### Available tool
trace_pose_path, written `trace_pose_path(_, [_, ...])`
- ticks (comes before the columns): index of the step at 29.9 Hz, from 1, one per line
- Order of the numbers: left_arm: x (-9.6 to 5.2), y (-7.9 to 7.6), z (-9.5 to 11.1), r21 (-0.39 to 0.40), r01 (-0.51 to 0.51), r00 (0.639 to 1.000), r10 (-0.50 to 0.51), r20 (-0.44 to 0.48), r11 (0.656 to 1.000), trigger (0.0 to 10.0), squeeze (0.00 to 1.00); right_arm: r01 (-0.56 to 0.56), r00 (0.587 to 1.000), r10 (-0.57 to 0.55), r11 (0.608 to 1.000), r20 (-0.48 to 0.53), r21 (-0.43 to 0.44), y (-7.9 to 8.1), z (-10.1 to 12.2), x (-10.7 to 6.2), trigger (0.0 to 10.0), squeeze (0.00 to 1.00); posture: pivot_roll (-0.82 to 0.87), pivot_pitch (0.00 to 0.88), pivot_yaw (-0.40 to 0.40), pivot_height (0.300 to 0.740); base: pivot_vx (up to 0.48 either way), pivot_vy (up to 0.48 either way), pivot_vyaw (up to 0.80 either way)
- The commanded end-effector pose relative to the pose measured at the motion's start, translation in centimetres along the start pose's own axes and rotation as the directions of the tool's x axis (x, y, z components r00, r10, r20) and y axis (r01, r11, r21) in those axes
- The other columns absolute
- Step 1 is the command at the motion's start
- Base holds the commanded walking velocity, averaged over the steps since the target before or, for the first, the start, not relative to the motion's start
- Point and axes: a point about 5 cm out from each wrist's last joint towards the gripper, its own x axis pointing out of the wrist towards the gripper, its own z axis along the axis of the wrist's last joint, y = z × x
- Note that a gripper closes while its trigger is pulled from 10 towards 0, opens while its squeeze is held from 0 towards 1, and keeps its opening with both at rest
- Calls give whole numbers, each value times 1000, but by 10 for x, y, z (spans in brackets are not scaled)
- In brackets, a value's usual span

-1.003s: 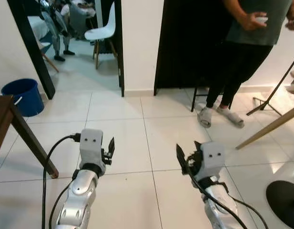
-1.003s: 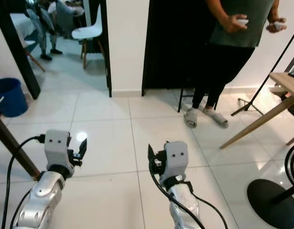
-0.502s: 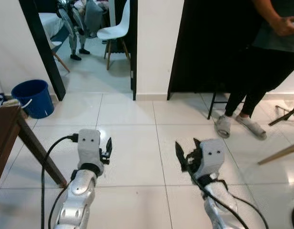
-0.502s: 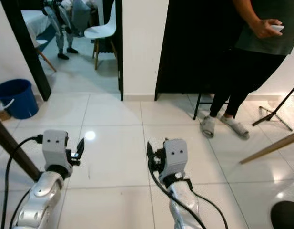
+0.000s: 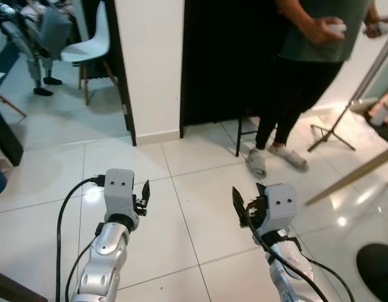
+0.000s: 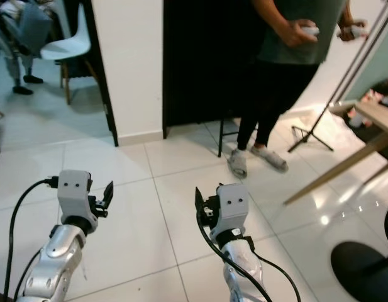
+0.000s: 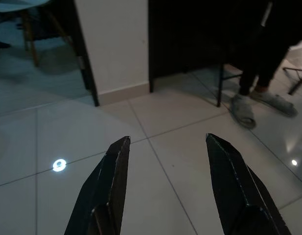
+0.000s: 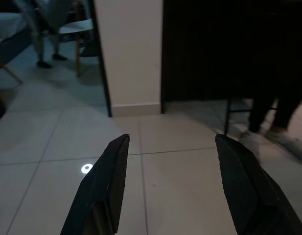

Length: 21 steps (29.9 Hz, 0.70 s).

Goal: Setting the table

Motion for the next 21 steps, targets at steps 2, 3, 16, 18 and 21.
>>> trace_pose_path(2, [-2, 0, -3, 3, -1, 1000, 1, -18, 1000, 10000, 0, 11, 1000, -10, 1000, -27, 11, -3, -5, -3, 10000, 0, -118, 0, 80, 740, 167, 0, -800])
trace_pose_path(3, [-2, 0, -3, 4, -2, 1000, 2, -17, 1000, 10000, 0, 11, 1000, -10, 1000, -27, 12, -3, -5, -3, 10000, 0, -118, 0, 80, 740, 480, 0, -800])
trace_pose_path(16, [-1, 0, -3, 9, -1, 1000, 1, -15, 1000, 10000, 0, 14, 999, -14, 1000, -29, 13, -3, -6, -3, 10000, 0, -118, 0, 83, 740, 480, 0, -800])
trace_pose_path(18, [-1, 0, -3, 10, -1, 1000, 1, -15, 1000, 10000, 0, 14, 999, -14, 1000, -29, 13, -3, -6, -3, 10000, 0, -119, 0, 83, 740, 480, 0, -800])
trace_pose_path(21, [-1, 0, -3, 11, 0, 1000, 1, -15, 1000, 10000, 0, 14, 1000, -14, 1000, -28, 12, -3, -6, -3, 10000, 0, -117, 0, 82, 740, 480, 0, -800])
